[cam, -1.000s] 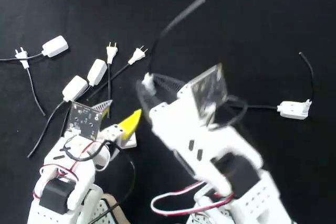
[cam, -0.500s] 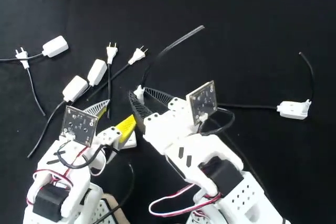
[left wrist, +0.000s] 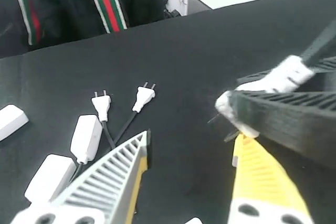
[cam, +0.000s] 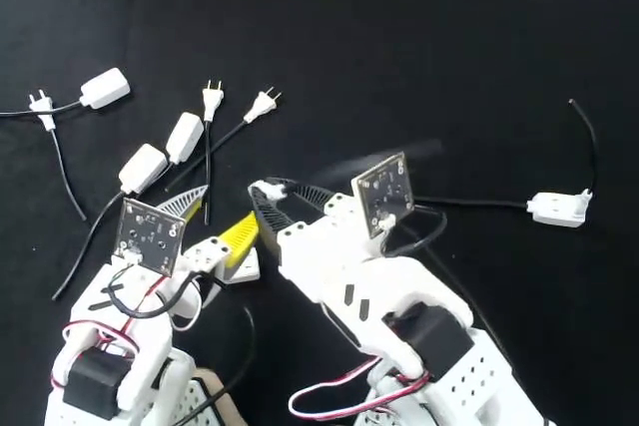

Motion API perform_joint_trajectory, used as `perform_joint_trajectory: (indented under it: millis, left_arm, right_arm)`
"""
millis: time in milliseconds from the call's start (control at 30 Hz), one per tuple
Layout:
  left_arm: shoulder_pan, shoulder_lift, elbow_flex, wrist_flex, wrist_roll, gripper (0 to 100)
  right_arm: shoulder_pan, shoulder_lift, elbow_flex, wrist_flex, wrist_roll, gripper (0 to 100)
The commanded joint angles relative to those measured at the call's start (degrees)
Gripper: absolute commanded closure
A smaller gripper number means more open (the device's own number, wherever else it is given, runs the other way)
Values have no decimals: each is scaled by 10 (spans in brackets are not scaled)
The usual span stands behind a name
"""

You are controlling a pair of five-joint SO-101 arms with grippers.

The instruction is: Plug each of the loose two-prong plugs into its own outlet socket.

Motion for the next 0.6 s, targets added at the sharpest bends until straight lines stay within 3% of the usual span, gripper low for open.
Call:
perform_joint_trajectory:
  millis: [0,300,367,567]
  left_arm:
    - [-15,-2,-4,-18,-10,737]
    - [-10,-2,10,-4,-37,737]
    - [-16,-2,7,17,-71,737]
    - [-141,-2,12,84,-219,740]
  right_arm:
    - [-8,0,-44,18,-5,987]
    - [-4,6,-53,8,-4,987]
    - [-4,7,-58,11,-1,987]
    - [23,90,-68,47,36,987]
